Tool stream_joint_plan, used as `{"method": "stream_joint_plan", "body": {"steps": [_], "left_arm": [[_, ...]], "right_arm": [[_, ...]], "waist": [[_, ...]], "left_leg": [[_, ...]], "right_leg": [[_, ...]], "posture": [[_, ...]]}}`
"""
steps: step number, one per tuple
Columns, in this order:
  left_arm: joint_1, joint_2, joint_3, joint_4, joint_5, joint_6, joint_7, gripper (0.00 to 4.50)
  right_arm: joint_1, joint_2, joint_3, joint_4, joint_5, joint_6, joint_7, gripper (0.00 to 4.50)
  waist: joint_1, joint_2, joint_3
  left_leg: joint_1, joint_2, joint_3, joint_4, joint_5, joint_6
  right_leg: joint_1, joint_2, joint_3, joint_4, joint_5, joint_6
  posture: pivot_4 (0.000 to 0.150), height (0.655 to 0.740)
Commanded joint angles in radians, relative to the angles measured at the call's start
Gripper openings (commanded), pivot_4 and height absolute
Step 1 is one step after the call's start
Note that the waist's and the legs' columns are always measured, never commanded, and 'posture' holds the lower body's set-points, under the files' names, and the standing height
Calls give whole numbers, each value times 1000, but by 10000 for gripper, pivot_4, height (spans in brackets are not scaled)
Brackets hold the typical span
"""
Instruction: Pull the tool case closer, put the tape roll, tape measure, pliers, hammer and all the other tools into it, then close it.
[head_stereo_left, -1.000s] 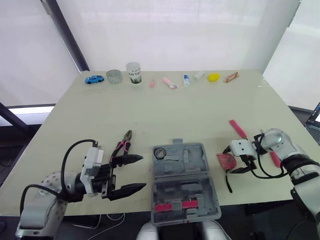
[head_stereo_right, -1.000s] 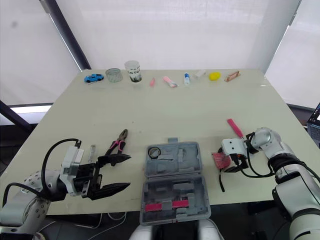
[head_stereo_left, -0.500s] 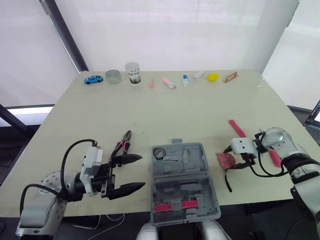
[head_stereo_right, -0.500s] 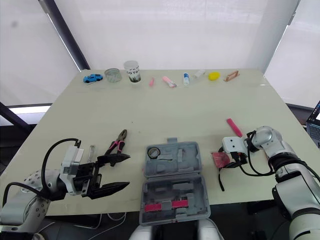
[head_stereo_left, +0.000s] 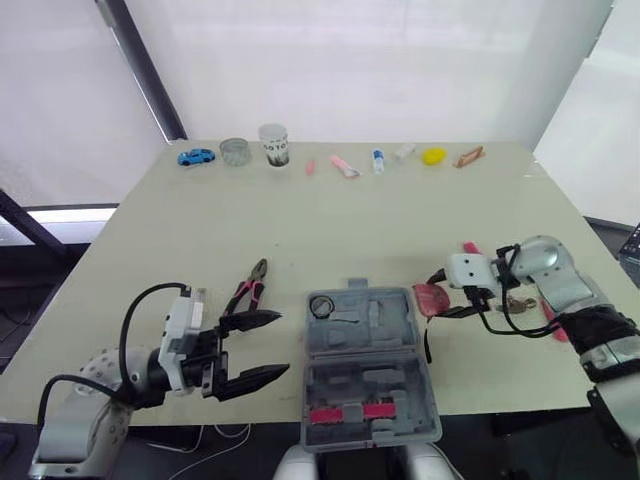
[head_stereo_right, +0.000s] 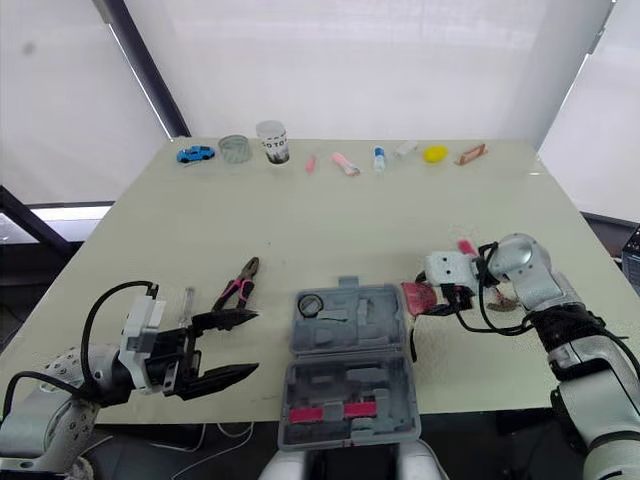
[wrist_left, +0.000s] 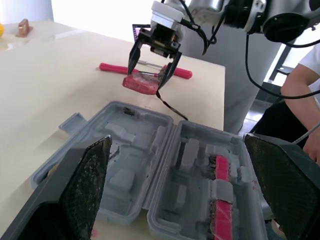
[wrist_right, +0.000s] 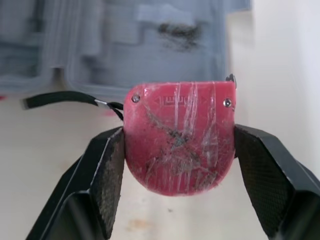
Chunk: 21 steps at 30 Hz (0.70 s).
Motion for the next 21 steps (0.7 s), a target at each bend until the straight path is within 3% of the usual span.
{"method": "stream_joint_plan", "body": {"steps": [1, 6, 9, 21], "left_arm": [[-12, -2, 41, -7, -16, -12, 20, 45000], [-19, -2, 78, 7, -34, 2, 42, 45000], [-6, 5, 103, 15, -34, 7, 50, 45000], [1, 4, 100, -9, -34, 13, 68, 45000]], "right_arm": [[-63, -9, 45, -252, -28, 356, 55, 28231], [-165, -31, 192, -401, -153, 603, 105, 28231], [-241, 21, 257, -410, -174, 709, 105, 28231], [-286, 119, 430, -243, -219, 728, 39, 28231]], "waist": [[2, 3, 0], [13, 4, 1], [13, 5, 2], [14, 9, 4]], "left_leg": [[0, 0, -1, 0, 0, 0], [0, -1, -6, 0, 0, 0], [0, -2, -12, 0, 0, 0], [0, -9, -34, -1, 4, -7]], "right_leg": [[0, 0, -1, 0, 0, 0], [3, 0, -7, -1, -2, -2], [6, -1, -14, -2, -3, -4], [16, -8, -33, -3, -8, -6]], "posture": [[1500, 7400], [1500, 7400], [1500, 7400], [1500, 7400]]}}
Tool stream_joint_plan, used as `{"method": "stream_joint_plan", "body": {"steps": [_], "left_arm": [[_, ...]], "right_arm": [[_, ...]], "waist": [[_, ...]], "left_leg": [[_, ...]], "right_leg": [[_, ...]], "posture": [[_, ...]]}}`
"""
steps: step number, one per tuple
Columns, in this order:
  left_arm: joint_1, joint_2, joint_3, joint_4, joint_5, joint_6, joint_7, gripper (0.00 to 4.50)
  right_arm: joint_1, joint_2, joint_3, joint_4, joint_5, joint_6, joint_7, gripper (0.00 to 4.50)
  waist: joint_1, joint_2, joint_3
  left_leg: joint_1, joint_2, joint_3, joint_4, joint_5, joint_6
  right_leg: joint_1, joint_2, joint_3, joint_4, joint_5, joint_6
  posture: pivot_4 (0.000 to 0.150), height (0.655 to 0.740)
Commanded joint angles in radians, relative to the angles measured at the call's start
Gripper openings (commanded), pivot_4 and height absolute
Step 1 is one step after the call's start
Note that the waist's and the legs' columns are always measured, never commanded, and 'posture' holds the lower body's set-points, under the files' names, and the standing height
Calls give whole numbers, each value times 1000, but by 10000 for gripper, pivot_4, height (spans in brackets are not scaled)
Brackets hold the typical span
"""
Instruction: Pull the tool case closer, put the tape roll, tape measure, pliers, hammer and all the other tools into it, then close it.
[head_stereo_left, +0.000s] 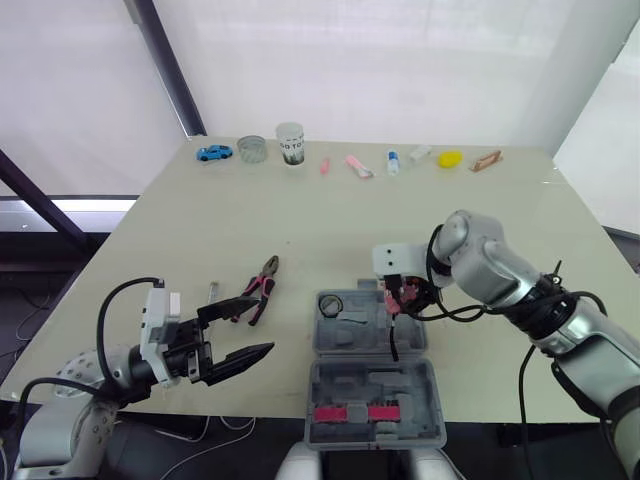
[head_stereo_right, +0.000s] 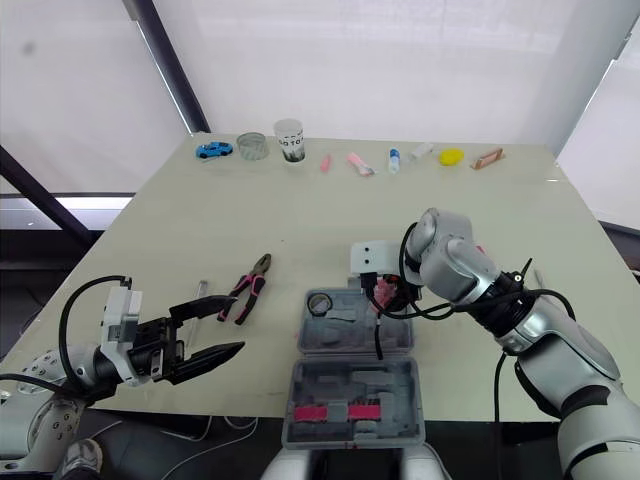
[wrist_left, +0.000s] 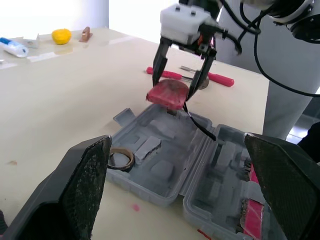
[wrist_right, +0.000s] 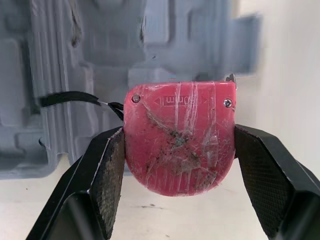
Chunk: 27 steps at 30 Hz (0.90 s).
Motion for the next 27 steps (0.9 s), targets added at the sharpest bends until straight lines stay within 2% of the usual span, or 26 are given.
{"method": "stream_joint_plan", "body": {"steps": [1, 24, 26, 27], "left_arm": [[1, 6, 16, -37, -14, -1, 1, 45000], [-22, 7, -13, -41, -1, 6, 7, 45000], [-22, 8, -13, -42, -2, 7, 7, 45000], [-23, 8, -13, -41, -2, 8, 7, 45000]], "right_arm": [[-18, -3, 10, 8, -13, -10, -8, 28231], [-12, 97, 49, 155, -21, -34, -81, 28231], [-13, 98, 47, 157, -20, -40, -82, 38383], [-13, 100, 43, 159, -19, -44, -87, 41337]], "waist": [[-1, 0, 0], [-3, 1, 1], [-4, 1, 1], [-4, 1, 1]], "left_leg": [[0, 0, 0, 0, 0, 0], [0, -1, -7, -1, 2, -4], [0, -1, -6, -1, 2, -4], [0, -1, -6, -1, 2, -4]], "right_leg": [[0, 0, -1, 0, 0, 0], [2, 0, -7, 1, -1, -2], [2, 0, -6, 1, -1, -2], [2, 0, -6, 2, -1, -2]], "posture": [[1500, 7400], [1500, 7400], [1500, 7400], [1500, 7400]]}}
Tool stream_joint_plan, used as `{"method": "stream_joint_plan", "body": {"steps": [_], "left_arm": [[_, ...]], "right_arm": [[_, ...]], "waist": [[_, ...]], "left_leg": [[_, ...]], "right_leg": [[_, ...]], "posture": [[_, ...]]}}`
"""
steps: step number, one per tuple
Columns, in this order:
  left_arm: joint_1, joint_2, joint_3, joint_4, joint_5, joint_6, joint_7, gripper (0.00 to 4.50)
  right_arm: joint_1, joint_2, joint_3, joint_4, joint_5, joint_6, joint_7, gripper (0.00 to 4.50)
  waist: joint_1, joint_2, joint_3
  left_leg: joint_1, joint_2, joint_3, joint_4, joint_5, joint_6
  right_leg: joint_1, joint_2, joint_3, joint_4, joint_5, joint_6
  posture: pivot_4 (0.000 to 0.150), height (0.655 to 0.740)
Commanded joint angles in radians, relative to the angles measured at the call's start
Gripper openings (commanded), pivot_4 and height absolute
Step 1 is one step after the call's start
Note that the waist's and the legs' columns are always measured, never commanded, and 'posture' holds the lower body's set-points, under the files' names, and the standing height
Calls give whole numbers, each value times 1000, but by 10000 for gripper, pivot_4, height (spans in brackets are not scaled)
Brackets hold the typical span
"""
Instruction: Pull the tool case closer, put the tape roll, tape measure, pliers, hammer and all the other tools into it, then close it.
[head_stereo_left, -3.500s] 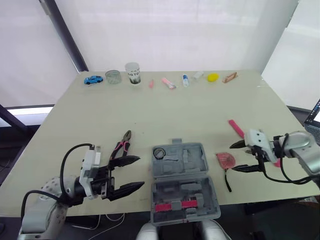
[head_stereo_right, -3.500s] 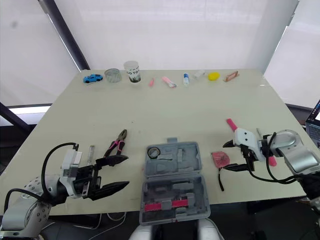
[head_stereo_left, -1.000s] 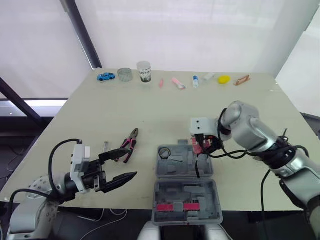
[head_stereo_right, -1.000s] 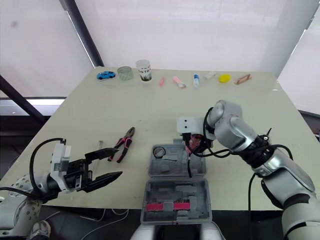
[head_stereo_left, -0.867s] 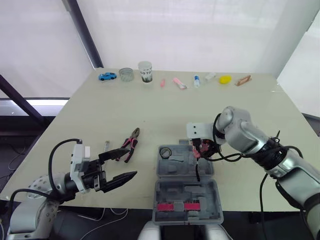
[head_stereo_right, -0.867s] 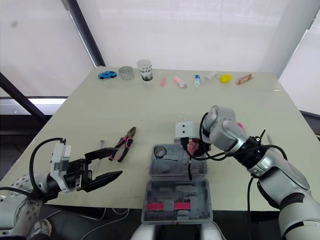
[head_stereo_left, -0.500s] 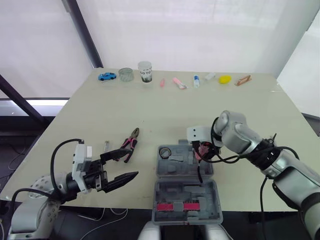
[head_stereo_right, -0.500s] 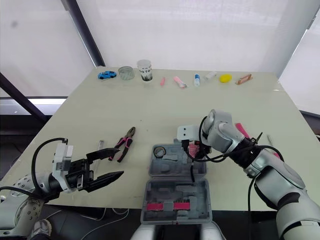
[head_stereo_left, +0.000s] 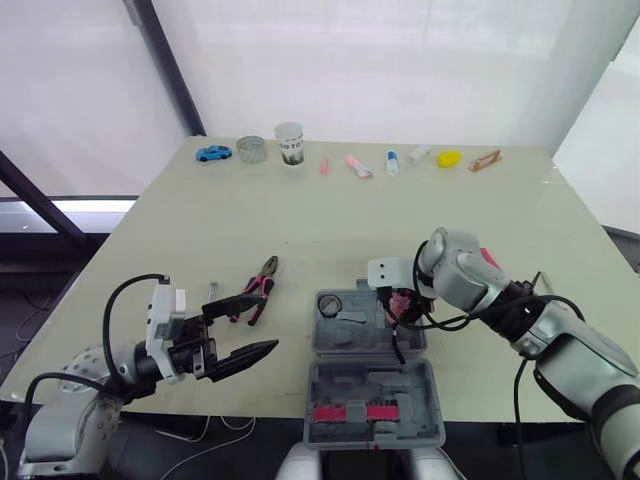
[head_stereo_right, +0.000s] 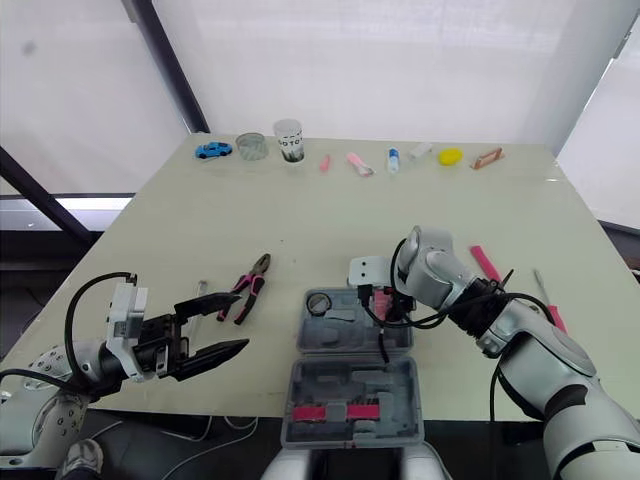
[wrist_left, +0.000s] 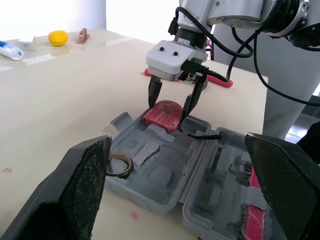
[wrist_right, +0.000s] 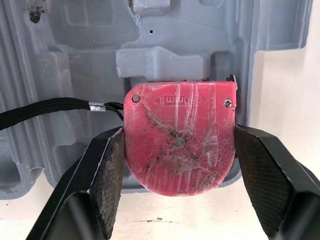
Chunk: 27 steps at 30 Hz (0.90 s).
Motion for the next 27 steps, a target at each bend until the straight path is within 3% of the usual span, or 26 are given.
{"method": "stream_joint_plan", "body": {"steps": [1, 6, 9, 12, 15, 20, 24, 27], "left_arm": [[-4, 8, 4, -32, -4, -2, 0, 45000], [-6, 6, 3, -34, -6, 2, 3, 45000], [-6, 4, 2, -37, -6, 3, 6, 45000], [-8, 1, 2, -40, -7, 4, 10, 45000], [-5, -4, -1, -45, -7, 4, 15, 45000], [-13, -5, -9, -38, -6, 3, 14, 45000], [-31, -2, -22, -28, -8, 6, 6, 45000], [-41, 4, -30, -19, -7, 5, -3, 45000]], "right_arm": [[-14, 7, -21, -12, -2, -22, -16, 44354], [7, -43, -85, -115, 35, 15, -2, 44354], [78, -63, -201, -226, 132, 46, -4, 44354], [218, -62, -406, -294, 273, -119, -73, 44354], [350, 30, -661, -302, 480, -219, -141, 44354], [463, 23, -732, -238, 551, -372, -162, 44354], [514, 24, -715, -139, 557, -483, -159, 32487], [526, 28, -700, -77, 543, -556, -174, 19266]], "waist": [[0, 0, 0], [2, 0, 0], [4, 0, 0], [5, -1, 0], [4, -1, 0], [1, -1, 0], [1, -1, 0], [0, -1, 0]], "left_leg": [[0, 0, 0, 0, 0, 0], [0, 0, 1, 0, 0, 0], [0, 0, 1, 0, 0, 0], [1, 0, 1, 0, 0, 0], [2, 0, 6, 0, 0, 0], [6, 1, 17, 0, 0, 0], [7, 1, 21, -1, 0, 0], [8, 1, 23, -1, 0, 0]], "right_leg": [[0, 0, 0, 0, 0, 0], [-1, 0, 2, 0, 0, 0], [-1, -1, 4, 0, 0, 0], [-1, -1, 5, 0, 0, 1], [-1, -2, 7, 0, 0, 1], [-1, -1, 16, 1, 2, 3], [-2, 0, 19, 1, 2, 4], [-2, 0, 21, 0, 2, 5]], "posture": [[1500, 7400], [1500, 7400], [1500, 7400], [1500, 7400], [1500, 7400], [1500, 7400], [1500, 7400], [1500, 7400]]}}
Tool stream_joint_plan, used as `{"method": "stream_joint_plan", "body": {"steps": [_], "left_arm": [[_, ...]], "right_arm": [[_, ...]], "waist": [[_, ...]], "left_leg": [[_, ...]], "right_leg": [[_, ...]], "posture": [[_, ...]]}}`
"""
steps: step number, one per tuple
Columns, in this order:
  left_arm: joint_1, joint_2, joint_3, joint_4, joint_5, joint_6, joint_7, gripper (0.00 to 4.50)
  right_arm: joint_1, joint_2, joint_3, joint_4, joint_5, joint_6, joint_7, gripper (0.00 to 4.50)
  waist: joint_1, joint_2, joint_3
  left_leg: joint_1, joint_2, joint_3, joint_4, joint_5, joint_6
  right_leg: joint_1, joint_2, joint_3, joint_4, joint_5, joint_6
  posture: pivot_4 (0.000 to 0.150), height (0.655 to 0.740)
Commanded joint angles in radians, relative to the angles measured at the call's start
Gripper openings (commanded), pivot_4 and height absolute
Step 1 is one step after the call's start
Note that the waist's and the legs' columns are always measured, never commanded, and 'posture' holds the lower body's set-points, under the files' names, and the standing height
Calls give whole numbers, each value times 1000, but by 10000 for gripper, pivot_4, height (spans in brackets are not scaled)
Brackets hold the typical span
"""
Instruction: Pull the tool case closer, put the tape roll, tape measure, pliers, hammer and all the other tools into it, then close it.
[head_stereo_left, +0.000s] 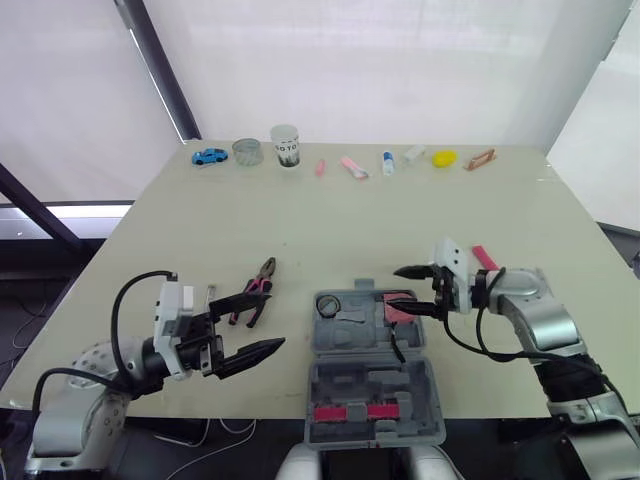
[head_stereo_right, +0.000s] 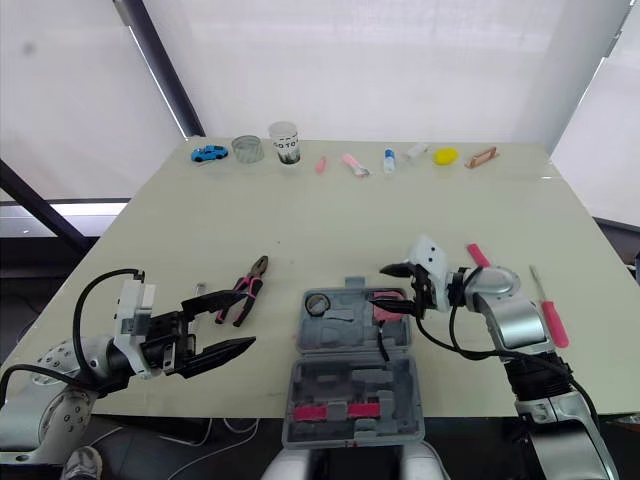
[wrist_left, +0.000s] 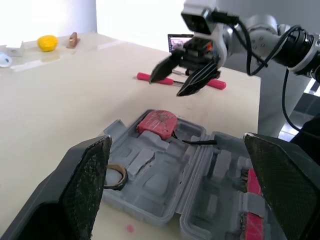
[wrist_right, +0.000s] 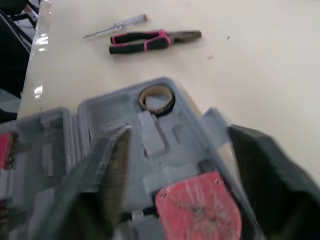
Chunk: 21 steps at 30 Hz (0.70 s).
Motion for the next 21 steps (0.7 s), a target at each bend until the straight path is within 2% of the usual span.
{"method": "stream_joint_plan", "body": {"steps": [1, 15, 21], "left_arm": [[-18, 9, 7, 1, -6, -3, -18, 45000], [-20, 0, 0, 23, 12, -24, -32, 45000], [-24, -8, -1, 50, 27, -41, -44, 45000]], "right_arm": [[0, 4, 6, 50, -1, -104, -22, 19266], [22, 18, 31, 225, -25, -257, -84, 19266], [46, 19, 73, 284, -82, -298, -122, 19266]], "waist": [[0, 0, 0], [0, 0, 0], [-2, -2, -1]], "left_leg": [[0, 0, 1, 0, 0, 0], [6, 0, 12, -1, 0, 1], [10, 1, 20, -2, -2, 3]], "right_leg": [[0, 0, 1, 0, 0, 0], [0, 0, 12, 0, 1, 3], [0, 0, 21, 0, 1, 6]], "posture": [[1500, 7400], [1500, 7400], [1500, 7400]]}}
